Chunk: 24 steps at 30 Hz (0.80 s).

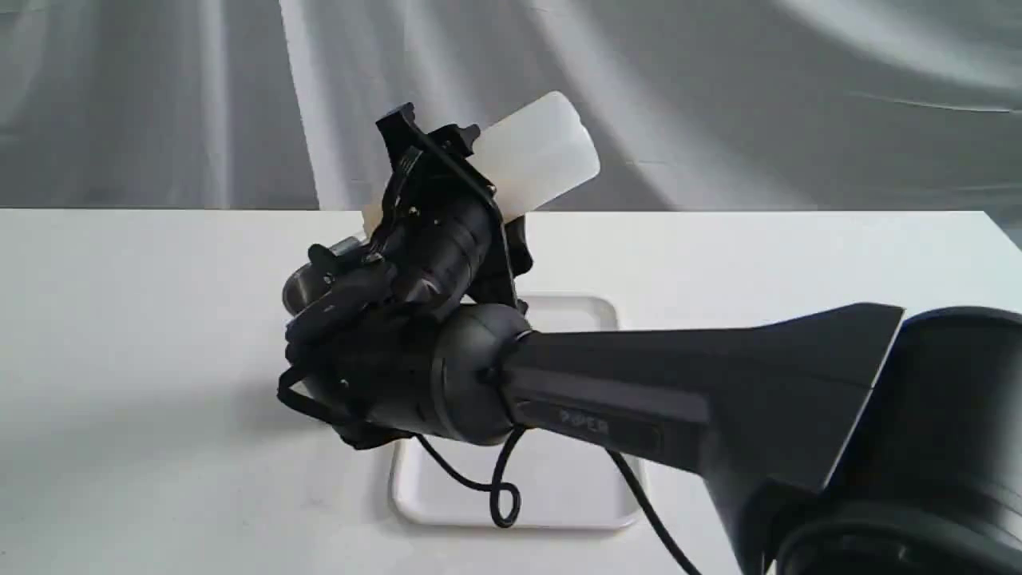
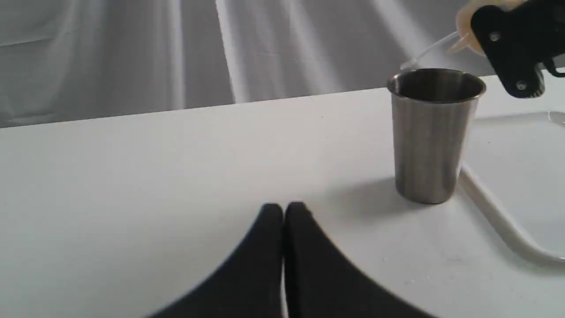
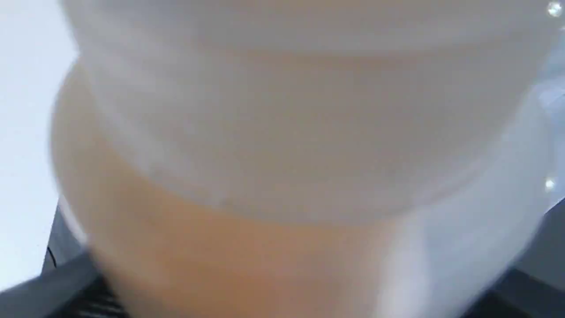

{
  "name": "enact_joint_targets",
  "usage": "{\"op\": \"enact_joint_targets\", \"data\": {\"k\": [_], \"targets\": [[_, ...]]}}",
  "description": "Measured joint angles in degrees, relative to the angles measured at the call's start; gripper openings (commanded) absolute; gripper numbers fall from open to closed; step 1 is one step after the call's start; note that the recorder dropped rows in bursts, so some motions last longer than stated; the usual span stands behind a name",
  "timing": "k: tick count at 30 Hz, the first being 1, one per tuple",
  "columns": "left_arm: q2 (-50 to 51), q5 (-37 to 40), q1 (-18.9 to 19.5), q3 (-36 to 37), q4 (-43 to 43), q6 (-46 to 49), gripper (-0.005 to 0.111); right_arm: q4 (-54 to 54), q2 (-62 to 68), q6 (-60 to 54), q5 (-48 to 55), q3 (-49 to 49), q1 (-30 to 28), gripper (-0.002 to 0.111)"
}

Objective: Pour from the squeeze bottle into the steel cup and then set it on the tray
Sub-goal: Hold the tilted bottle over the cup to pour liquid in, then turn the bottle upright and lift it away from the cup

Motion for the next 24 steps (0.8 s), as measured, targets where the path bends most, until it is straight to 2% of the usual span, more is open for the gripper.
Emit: {"op": "enact_joint_targets", "data": {"k": [10, 19, 24], "targets": [[0.00, 0.00, 0.00, 0.00, 0.00, 0.00, 0.000, 0.33, 0.00, 12.88, 0.00, 0.00, 0.00, 0.016], [0.00, 0.00, 0.00, 0.00, 0.00, 0.00, 0.000, 1.75, -0.97, 42.86, 0.00, 0.00, 0.00, 0.016], [0.00, 0.00, 0.00, 0.00, 0.00, 0.00, 0.000, 2.22, -4.08, 54.54, -0.11, 0.00, 0.00, 0.016]]}}
